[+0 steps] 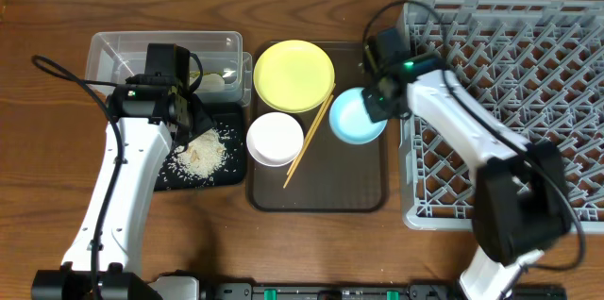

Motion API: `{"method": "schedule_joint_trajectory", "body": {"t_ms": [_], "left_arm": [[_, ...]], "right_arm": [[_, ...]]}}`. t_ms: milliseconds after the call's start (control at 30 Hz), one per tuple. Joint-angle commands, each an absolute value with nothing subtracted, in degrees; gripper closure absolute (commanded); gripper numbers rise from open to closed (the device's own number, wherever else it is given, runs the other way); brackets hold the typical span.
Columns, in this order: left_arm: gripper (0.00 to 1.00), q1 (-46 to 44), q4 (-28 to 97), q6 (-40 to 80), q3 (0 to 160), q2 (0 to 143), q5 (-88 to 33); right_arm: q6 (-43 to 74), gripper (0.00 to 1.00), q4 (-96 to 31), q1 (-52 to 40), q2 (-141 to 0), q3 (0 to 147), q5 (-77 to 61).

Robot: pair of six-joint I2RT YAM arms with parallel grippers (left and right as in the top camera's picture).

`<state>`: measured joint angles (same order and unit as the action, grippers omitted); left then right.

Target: Sort waste into correct bins and load items into the dishwasher rack

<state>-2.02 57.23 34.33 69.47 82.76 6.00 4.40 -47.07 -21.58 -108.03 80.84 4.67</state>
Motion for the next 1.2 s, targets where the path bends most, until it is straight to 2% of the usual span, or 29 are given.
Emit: {"method": "schedule_joint_trajectory", "body": {"t_ms": [0, 200, 367, 567, 800, 1167], "left_arm": [[0.30, -1.78, 57.52, 34.61, 69.97, 82.50, 6.68], [0.30, -1.78, 57.54, 34.61, 69.97, 82.50, 6.68], [0.30, -1.78, 57.52, 34.61, 69.97, 82.50, 6.68], [0.30, -1.78, 56.95, 34.61, 69.97, 82.50, 6.68], [0.30, -1.78, 56.71, 34.61, 69.97, 82.50, 6.68], [0.29, -1.78, 56.73, 34.61, 69.97, 82.50, 6.68]], "right_arm": [[5.45, 0.99, -45.69, -18.96, -98.78, 82.52, 10.83], [-0.99, 0.99, -39.16, -15.81, -91.00, 82.50, 18.72], [-4.97, 0.99, -31.57, -13.91, -91.39, 82.48, 37.52], [-15.92, 0.99, -15.05, -11.38, -96.29, 82.48, 54.68], [-23.05, 0.99, -4.21, -10.90, -104.03, 82.48, 56.71], [-22.81, 0.99, -3.05, -12.78, -113.71, 82.48, 58.67]]}}
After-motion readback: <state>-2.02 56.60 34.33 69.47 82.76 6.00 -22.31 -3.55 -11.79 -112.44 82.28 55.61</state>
